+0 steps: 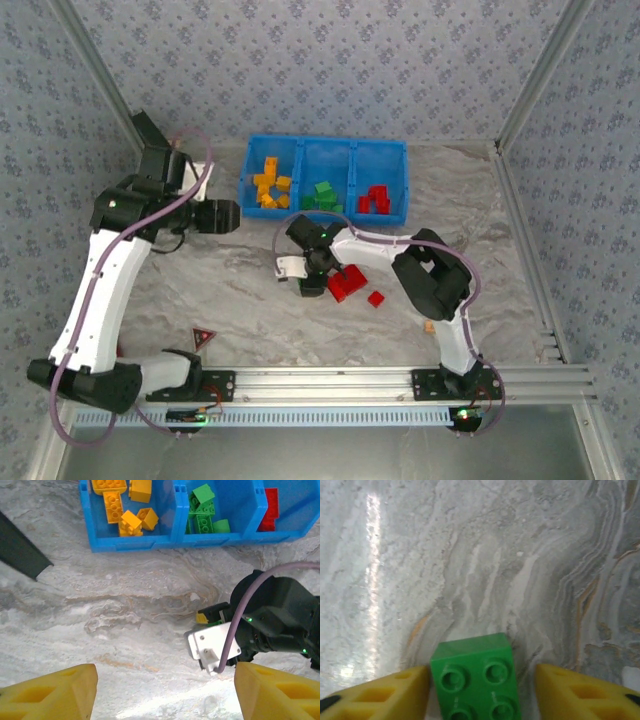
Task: Sort the legos into containers by color
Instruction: Pick up the lego from the center of the table, then place the lego in the container.
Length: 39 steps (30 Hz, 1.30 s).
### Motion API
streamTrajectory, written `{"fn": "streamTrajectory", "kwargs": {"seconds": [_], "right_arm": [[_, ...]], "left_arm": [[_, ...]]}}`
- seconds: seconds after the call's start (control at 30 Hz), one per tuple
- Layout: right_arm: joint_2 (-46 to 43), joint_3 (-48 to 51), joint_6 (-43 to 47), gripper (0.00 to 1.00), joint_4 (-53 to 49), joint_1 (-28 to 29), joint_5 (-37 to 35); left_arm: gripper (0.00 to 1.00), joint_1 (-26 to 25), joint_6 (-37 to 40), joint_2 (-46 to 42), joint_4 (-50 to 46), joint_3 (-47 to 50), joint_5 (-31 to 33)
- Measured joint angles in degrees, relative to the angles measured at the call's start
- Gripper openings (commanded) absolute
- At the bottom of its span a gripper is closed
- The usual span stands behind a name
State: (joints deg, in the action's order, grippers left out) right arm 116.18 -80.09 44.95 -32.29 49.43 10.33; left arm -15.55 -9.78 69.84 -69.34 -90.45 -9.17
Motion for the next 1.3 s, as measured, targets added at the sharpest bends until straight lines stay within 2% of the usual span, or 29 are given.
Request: {"fn": "streamTrajectory", "kwargs": {"seconds": [0.1,0.27,0.4,0.67,0.87,1.1,1.3], "right_arm": [[-0.2,0.0,-0.6,0.26,0.2,-0.2,0.0],[-1.0,0.0,-1.7,0.20,1.8,-2.6,-2.1],[-3.2,-2.1,-2.1,0.19,2.1,-7.0,-2.8],[-2.3,-15.0,-0.8,0.19,9.1,-12.7,-6.4],[8.3,-26.3,1.0,0.19,12.4,-14.3,-9.3],[17.7,-32.6,2.8,0.20,11.8,-15.5,-11.7],[19.2,-35.5,4.1,0.36,11.8,-15.8,-13.4]], "left_arm": [[0.74,0.2,0.4,-1.7,-0.9,2.2,0.8],[0.74,0.5,0.3,-4.1,-2.6,5.4,1.2],[0.74,0.5,0.3,-6.8,-4.1,7.8,1.2],[0.74,-0.4,-2.3,-11.6,-4.6,15.1,-2.1],[0.74,-6.8,-7.6,-12.7,-3.9,20.3,-2.0],[0.74,-19.1,-22.1,-15.8,5.6,33.3,-2.2],[0.74,-29.5,-33.0,-11.8,14.5,38.7,-1.6]]}}
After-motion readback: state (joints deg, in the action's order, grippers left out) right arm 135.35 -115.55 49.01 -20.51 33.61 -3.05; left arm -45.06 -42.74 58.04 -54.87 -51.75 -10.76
